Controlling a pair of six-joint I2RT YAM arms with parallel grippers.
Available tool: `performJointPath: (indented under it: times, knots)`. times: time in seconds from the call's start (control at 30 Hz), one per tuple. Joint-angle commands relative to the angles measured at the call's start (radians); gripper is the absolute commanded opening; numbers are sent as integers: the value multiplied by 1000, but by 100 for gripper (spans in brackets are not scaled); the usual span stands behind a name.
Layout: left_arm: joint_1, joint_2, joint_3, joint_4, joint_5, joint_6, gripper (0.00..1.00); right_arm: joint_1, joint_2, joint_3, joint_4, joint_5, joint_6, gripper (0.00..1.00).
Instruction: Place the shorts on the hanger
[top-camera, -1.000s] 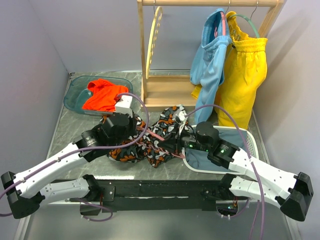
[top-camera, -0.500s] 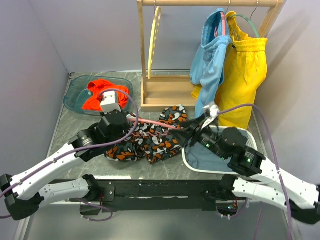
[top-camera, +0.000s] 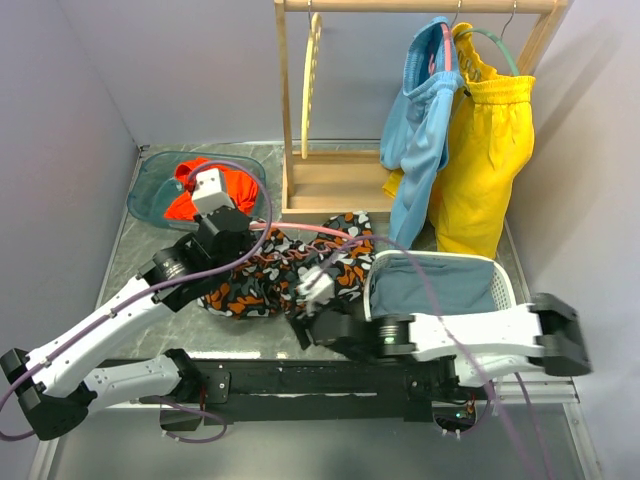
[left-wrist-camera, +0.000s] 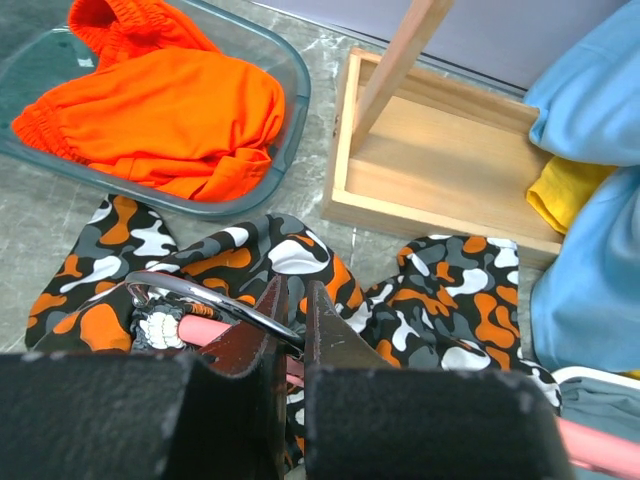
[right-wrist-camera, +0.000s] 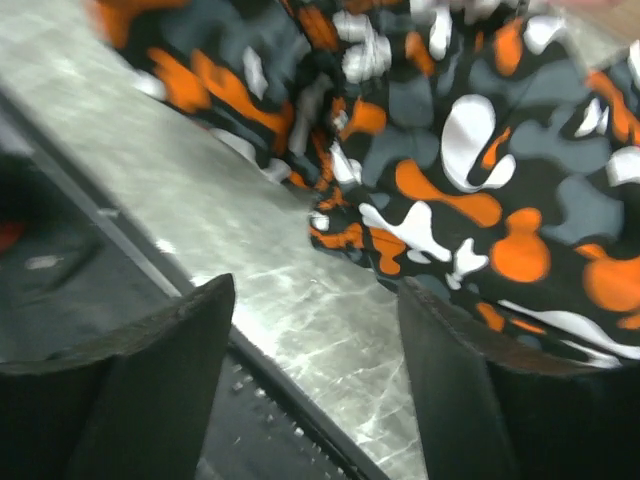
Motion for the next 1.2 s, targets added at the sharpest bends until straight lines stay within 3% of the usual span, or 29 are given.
performJointPath:
  times: [0.0,0.17,0.33,0.7,0.87,0.93,1.0,1.1,1.17]
  knots:
    - [10,-2,56,32,28,0,1,5,186,101,40,152,72,75]
    - [22,-4,57,21,48,-1,1,4,384,205,54,187,123,77]
    - [25,-10,63,12,66,3,1,-33,548,291,-66,272,229,82]
    - [34,-37,63,-31,69,19,1,-64,648,300,-178,355,335,72]
    - [39,-47,62,-38,86,25,1,-64,673,276,-156,321,312,73]
    - [39,-47,63,-42,85,22,1,-65,658,261,-148,321,324,64]
    - [39,-48,62,-45,82,25,1,-68,597,238,-147,335,342,39]
    - [41,-57,57,-48,77,25,1,-93,477,167,-92,298,342,21]
    - [41,-65,53,-48,76,23,1,-119,414,109,-58,258,338,14]
